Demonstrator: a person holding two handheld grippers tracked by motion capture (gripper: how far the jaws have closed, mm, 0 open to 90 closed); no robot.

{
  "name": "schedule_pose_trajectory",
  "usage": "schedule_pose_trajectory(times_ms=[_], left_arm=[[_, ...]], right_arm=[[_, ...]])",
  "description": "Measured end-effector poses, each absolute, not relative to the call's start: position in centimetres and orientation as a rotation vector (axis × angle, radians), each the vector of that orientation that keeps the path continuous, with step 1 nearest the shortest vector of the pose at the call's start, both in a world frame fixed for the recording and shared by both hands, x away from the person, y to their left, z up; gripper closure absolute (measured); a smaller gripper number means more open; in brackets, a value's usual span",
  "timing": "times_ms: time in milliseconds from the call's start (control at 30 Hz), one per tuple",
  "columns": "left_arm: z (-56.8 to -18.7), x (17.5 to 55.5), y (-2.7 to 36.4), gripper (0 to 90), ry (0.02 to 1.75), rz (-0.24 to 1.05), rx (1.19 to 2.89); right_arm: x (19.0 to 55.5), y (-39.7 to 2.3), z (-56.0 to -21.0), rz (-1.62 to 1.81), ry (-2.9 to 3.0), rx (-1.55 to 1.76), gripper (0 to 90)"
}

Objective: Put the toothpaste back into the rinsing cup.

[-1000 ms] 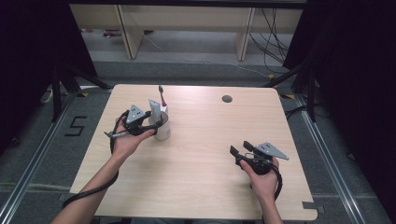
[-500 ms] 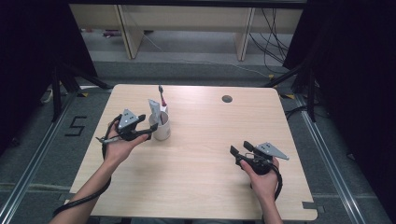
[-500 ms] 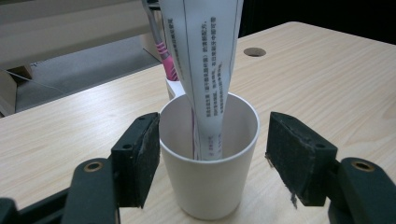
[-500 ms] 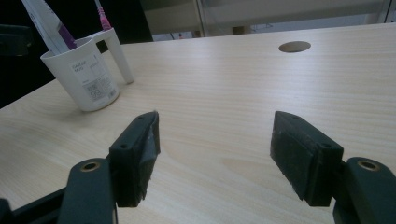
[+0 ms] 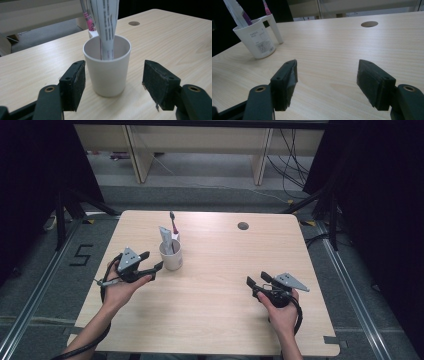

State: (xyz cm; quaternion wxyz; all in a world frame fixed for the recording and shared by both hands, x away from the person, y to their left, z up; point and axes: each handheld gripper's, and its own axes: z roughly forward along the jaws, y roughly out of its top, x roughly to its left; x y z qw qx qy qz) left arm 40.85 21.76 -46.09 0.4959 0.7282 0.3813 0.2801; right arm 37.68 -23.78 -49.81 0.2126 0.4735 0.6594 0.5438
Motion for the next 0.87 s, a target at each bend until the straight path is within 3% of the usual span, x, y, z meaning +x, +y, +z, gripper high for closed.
schedule_pose_trajectory(times_ms=[433, 867], left_arm=[[-50.9, 37.6, 23.3, 34.3, 0.974, 0.649, 1.71], [-52.2, 36.9, 23.1, 34.5, 0.963, 0.689, 1.694]], right_arm=[[37.6, -23.6, -50.2, 1.496, 1.843, 1.319, 33.8], [37.5, -23.2, -50.3, 1.463, 1.876, 1.318, 33.5]])
